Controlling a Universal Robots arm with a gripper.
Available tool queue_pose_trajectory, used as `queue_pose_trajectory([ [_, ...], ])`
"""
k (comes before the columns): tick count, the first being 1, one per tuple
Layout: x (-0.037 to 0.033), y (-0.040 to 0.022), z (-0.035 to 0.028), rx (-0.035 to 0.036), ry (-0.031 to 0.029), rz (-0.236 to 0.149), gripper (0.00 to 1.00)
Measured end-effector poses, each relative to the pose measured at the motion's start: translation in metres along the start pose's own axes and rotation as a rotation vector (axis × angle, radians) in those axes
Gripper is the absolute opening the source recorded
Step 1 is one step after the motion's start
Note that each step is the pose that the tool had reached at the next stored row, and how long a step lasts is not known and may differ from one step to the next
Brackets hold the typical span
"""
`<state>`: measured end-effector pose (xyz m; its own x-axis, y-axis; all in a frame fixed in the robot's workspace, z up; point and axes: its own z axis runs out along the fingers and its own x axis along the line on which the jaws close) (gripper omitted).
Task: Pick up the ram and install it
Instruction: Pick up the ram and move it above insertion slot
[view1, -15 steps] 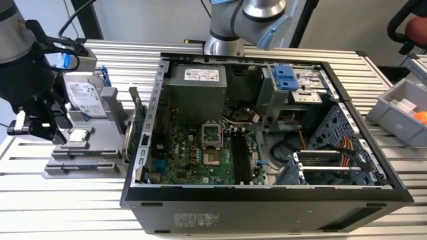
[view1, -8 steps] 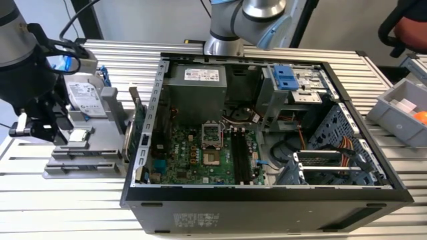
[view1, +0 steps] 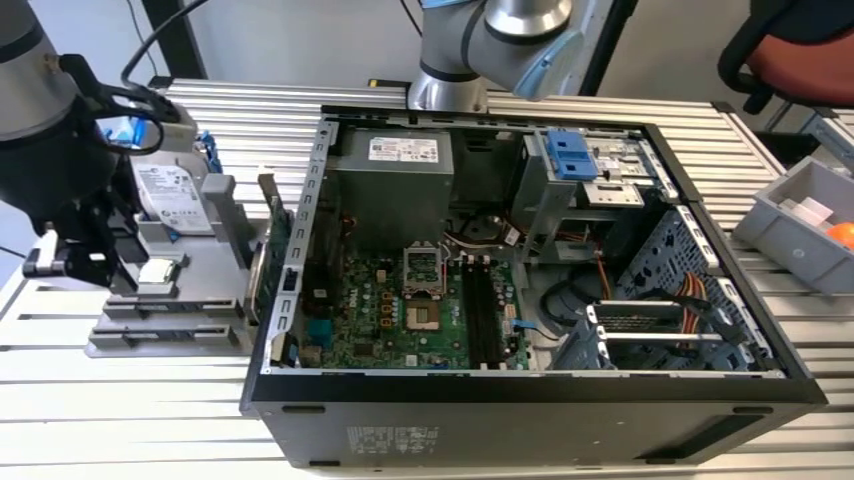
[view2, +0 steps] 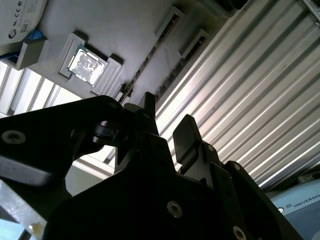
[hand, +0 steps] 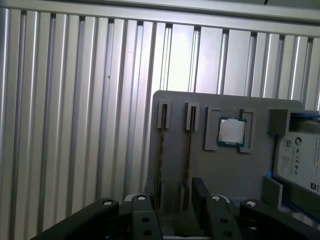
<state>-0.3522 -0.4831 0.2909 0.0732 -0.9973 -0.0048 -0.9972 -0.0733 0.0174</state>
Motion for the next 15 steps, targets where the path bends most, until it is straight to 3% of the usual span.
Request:
queue_pose_trajectory([
  [15, 0.0000, -0.0001, 0.0085, -0.0001, 0.0015, 0.000, 1.00],
])
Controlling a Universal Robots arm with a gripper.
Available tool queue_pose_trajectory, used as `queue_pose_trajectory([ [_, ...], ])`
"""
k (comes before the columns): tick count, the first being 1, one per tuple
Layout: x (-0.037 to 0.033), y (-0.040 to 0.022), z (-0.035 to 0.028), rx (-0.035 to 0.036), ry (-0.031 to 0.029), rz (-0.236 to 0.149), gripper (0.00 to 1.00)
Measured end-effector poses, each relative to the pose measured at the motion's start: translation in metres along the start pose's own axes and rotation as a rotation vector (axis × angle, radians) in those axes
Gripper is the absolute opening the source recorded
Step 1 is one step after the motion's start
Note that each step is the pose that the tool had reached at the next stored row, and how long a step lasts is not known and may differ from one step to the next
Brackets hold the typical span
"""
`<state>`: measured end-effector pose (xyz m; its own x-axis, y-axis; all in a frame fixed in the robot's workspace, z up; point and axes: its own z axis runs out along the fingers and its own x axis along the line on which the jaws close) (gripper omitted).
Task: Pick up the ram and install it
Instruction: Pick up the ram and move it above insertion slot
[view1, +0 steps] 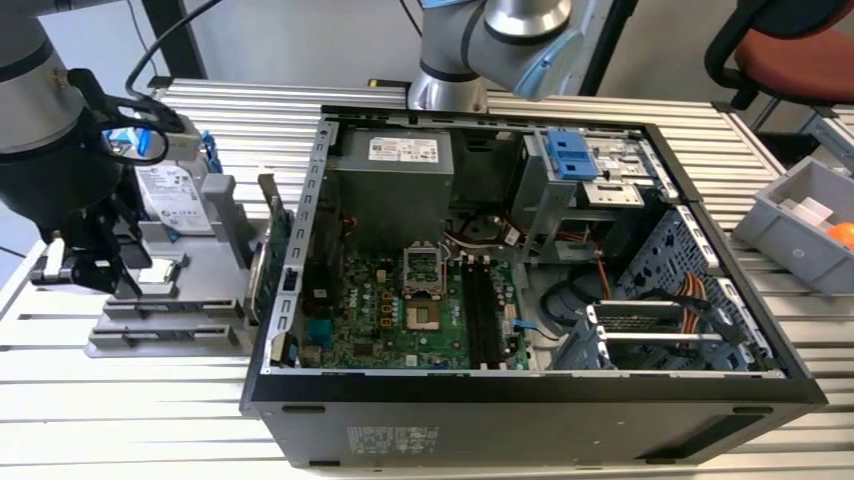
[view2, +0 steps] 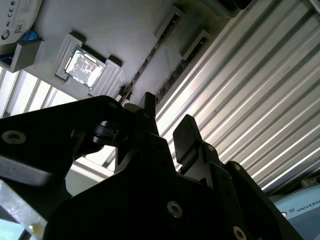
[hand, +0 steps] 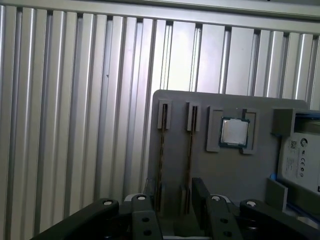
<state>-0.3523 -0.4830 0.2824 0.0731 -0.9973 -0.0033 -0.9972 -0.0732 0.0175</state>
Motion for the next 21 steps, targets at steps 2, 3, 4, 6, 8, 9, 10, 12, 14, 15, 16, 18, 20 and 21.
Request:
queue_pose_trajectory([
  [2, 0.0000, 0.0000, 0.0011, 0.0000, 0.0002, 0.000, 1.00],
  [3, 0.0000, 0.0000, 0.0016, 0.0000, 0.0003, 0.000, 1.00],
  [4, 0.0000, -0.0001, 0.0022, 0.0000, 0.0003, 0.000, 1.00],
  [6, 0.0000, -0.0001, 0.0032, 0.0000, 0.0005, 0.000, 1.00],
  [8, 0.0000, -0.0001, 0.0043, 0.0000, 0.0006, 0.000, 1.00],
  [9, 0.0000, -0.0001, 0.0048, 0.0000, 0.0007, 0.000, 1.00],
  [10, 0.0000, -0.0001, 0.0053, -0.0001, 0.0009, 0.000, 1.00],
  [12, 0.0000, -0.0001, 0.0063, -0.0001, 0.0010, 0.000, 1.00],
  [14, 0.0000, -0.0001, 0.0074, -0.0001, 0.0012, 0.000, 1.00],
  [15, 0.0000, -0.0001, 0.0079, 0.0000, 0.0012, 0.000, 1.00],
  [16, 0.0000, -0.0001, 0.0084, 0.0000, 0.0013, 0.000, 1.00],
  [18, 0.0001, -0.0002, 0.0094, 0.0000, 0.0015, 0.000, 1.00],
  [20, 0.0001, -0.0002, 0.0104, -0.0002, 0.0018, 0.000, 1.00],
  [21, 0.0001, -0.0002, 0.0109, -0.0002, 0.0018, 0.000, 1.00],
])
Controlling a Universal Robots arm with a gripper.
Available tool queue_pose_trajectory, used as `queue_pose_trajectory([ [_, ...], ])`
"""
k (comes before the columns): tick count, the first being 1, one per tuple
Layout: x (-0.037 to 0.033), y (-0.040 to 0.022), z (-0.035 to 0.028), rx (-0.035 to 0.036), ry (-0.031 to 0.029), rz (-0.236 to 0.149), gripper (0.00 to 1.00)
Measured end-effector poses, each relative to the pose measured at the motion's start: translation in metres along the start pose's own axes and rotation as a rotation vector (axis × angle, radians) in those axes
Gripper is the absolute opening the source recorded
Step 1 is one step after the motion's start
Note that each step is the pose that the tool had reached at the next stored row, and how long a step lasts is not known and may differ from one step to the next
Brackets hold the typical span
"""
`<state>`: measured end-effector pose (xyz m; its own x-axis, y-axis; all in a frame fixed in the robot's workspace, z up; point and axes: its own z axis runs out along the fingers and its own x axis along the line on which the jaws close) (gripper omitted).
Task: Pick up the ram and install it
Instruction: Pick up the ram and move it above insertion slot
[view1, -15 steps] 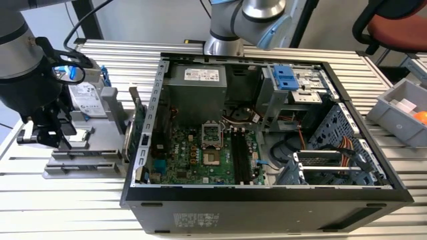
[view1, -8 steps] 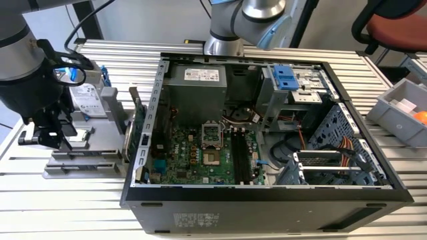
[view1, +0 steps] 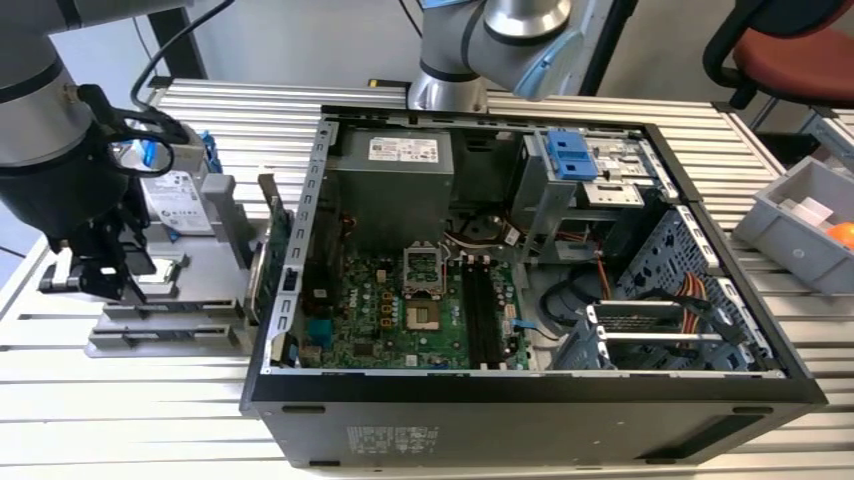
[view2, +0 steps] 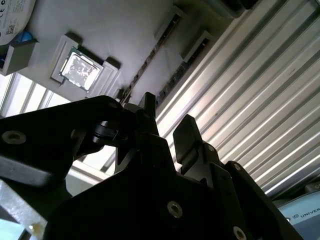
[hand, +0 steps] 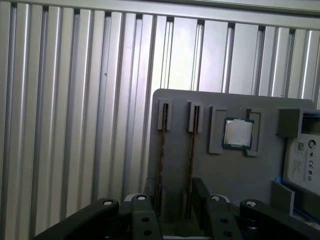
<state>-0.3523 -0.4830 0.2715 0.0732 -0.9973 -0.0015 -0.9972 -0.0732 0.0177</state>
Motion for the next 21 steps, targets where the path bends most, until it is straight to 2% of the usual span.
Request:
queue_pose_trajectory([
  [5, 0.0000, -0.0001, 0.0031, 0.0000, 0.0004, 0.000, 1.00],
  [6, 0.0000, -0.0002, 0.0080, 0.0000, 0.0006, 0.000, 1.00],
  [21, 0.0000, -0.0003, 0.0173, -0.0001, 0.0016, 0.000, 1.00],
])
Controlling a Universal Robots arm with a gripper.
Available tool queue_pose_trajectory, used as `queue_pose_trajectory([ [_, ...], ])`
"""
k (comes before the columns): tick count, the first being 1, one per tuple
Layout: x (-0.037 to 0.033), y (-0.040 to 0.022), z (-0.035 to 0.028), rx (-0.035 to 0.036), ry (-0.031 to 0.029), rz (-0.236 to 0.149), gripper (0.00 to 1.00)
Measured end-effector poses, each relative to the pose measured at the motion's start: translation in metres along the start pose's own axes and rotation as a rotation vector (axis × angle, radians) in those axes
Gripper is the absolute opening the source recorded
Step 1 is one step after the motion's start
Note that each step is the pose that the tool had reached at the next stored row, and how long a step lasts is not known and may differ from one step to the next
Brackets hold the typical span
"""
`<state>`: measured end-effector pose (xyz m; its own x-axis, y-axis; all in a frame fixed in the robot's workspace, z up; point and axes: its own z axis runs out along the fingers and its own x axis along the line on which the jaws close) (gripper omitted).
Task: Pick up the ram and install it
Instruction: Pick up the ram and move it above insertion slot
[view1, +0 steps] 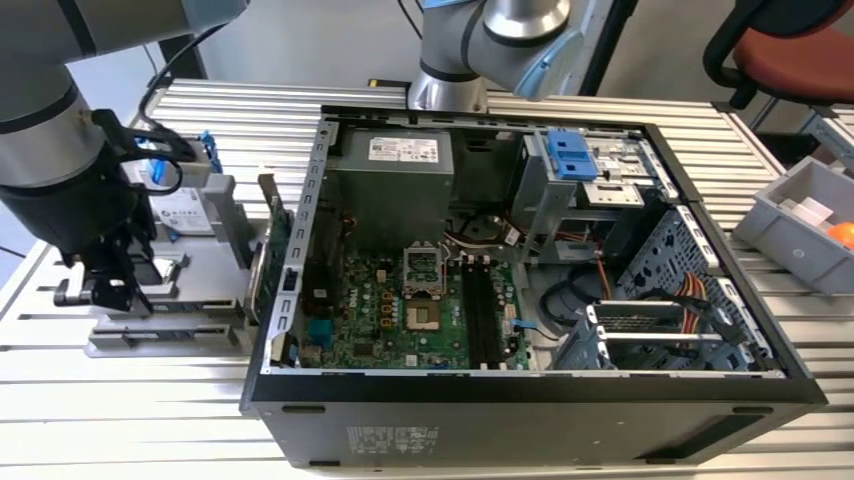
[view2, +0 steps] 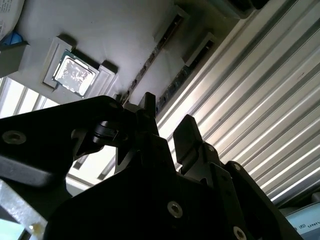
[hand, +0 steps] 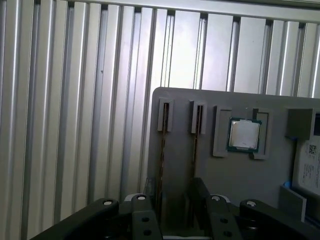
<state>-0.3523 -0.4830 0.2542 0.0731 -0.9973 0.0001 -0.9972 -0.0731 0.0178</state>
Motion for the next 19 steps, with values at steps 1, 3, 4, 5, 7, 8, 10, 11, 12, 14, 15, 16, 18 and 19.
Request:
queue_pose_trajectory([
  [1, 0.0000, 0.0000, 0.0005, 0.0000, 0.0000, 0.000, 1.00],
  [3, 0.0000, 0.0000, 0.0016, 0.0000, 0.0001, 0.000, 1.00],
  [4, 0.0000, -0.0001, 0.0022, 0.0000, 0.0001, 0.000, 1.00],
  [5, 0.0000, -0.0001, 0.0028, 0.0000, 0.0002, 0.000, 1.00],
  [7, 0.0000, -0.0001, 0.0041, -0.0001, 0.0013, 0.000, 1.00],
  [8, 0.0000, -0.0001, 0.0048, -0.0002, 0.0017, 0.000, 1.00],
  [10, 0.0000, -0.0001, 0.0059, -0.0001, 0.0018, 0.000, 1.00],
  [11, 0.0000, -0.0001, 0.0065, -0.0001, 0.0019, 0.000, 1.00],
  [12, 0.0000, -0.0002, 0.0070, 0.0000, 0.0019, 0.000, 1.00],
  [14, 0.0000, -0.0002, 0.0081, -0.0002, 0.0025, 0.000, 1.00],
  [15, 0.0000, -0.0002, 0.0086, -0.0003, 0.0027, 0.000, 1.00],
  [16, 0.0000, -0.0002, 0.0091, -0.0002, 0.0028, 0.000, 1.00],
  [18, 0.0000, -0.0002, 0.0103, -0.0002, 0.0030, 0.000, 1.00],
  [19, 0.0000, -0.0002, 0.0107, -0.0003, 0.0032, 0.000, 1.00],
])
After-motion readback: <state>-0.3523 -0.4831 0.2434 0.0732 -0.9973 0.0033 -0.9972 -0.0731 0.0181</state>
